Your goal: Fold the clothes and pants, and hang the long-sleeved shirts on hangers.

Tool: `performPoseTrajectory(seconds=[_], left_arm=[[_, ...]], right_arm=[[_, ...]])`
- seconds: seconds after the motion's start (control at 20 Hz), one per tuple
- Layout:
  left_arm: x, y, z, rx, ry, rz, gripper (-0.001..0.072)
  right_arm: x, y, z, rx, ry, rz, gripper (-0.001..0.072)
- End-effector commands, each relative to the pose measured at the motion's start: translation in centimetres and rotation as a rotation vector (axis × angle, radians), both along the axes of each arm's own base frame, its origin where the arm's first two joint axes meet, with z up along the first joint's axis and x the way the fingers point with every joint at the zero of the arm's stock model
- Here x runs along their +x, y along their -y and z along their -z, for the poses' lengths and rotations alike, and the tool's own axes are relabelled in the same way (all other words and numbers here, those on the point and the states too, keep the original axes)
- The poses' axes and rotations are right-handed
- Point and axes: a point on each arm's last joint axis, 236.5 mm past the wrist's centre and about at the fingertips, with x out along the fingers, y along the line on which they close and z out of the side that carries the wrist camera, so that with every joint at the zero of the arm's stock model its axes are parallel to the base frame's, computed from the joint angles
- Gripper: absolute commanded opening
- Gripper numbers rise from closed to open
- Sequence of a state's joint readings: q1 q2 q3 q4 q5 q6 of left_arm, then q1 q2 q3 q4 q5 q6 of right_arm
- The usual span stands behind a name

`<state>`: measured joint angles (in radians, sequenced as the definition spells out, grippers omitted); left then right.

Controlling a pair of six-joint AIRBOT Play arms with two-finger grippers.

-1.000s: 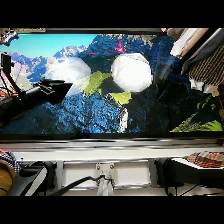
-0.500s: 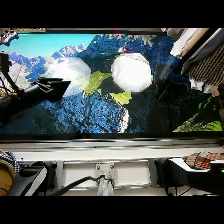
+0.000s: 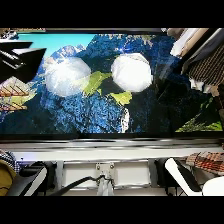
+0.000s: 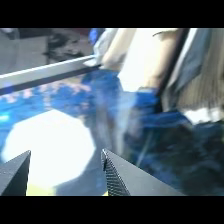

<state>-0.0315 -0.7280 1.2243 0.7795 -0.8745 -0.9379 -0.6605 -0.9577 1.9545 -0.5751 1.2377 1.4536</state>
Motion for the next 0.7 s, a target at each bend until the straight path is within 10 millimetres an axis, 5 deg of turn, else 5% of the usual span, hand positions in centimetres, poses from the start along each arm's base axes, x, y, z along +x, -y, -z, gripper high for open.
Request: performPoseTrajectory(seconds=[0.0, 0.25, 0.45, 0.65], left_arm=[[-0.8, -1.2, 0.6, 0.088, -0.081, -0.035, 0.0463], [-1.2, -1.2, 1.5, 0.086, -0.133, -0.033, 0.0465], [-1.3, -1.2, 1.7, 0.091, -0.141, -0.031, 0.0466], [-1.2, -1.2, 1.8, 0.09, -0.142, -0.03, 0.0466]], right_arm=[[1.4, -7.0, 9.1, -0.165, -0.25, -0.248, 0.0345], [2.0, -15.9, 21.2, -0.285, -0.409, -0.443, 0.0346], [1.1, -20.1, 29.4, -0.365, -0.509, -0.535, 0.0346], [-0.1, -21.4, 31.4, -0.38, -0.547, -0.584, 0.0345]])
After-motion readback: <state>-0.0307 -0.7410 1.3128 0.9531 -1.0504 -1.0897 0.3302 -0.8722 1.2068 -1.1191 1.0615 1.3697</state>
